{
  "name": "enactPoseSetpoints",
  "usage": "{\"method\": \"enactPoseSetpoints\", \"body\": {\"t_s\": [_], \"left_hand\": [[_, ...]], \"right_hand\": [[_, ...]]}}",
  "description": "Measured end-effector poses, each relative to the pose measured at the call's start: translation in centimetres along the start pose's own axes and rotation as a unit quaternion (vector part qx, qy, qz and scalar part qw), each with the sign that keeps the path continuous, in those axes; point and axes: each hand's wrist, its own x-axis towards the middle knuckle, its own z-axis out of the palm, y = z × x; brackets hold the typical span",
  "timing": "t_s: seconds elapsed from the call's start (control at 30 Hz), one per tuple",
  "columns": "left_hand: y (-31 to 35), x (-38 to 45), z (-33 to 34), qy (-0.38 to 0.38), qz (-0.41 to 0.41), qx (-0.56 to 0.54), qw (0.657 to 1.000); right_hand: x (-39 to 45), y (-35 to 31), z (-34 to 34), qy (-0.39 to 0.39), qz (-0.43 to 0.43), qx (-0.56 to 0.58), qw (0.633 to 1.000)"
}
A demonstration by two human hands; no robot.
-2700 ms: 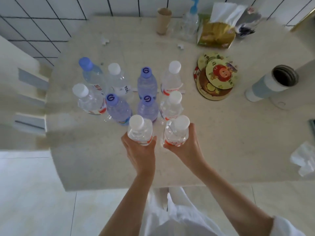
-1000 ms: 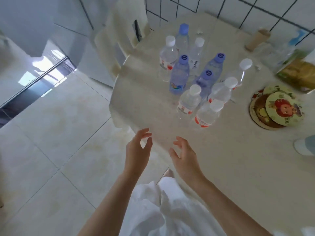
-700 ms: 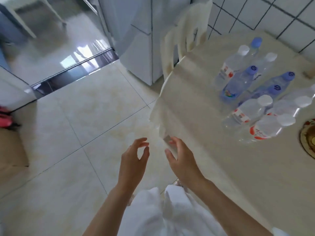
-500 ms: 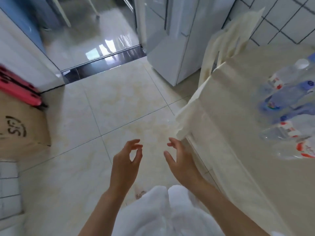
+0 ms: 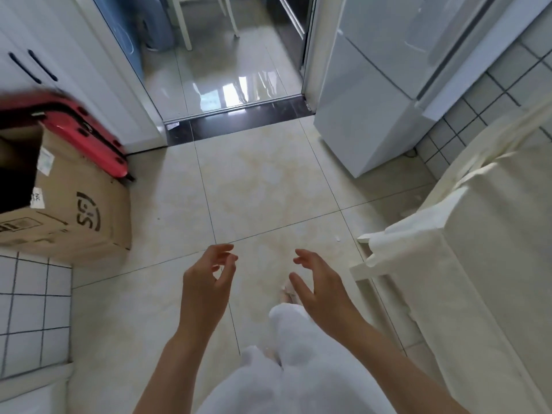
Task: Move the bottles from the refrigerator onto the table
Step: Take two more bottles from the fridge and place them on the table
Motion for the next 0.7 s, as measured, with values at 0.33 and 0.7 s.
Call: {"method": "enactPoseSetpoints", "body": {"t_s": [0.33, 0.7], "left_hand": [[2.5, 15.7, 0.6, -0.036, -0.007, 0.004, 0.999], [5.9, 34.1, 0.7, -0.083, 0.013, 0.010, 0.996]], "right_hand": [[16.8, -4.3, -1.9, -0.003, 0.002, 0.000, 1.000], [33.0, -9.4, -6.3, 0.045, 0.007, 0.008, 0.999]]}}
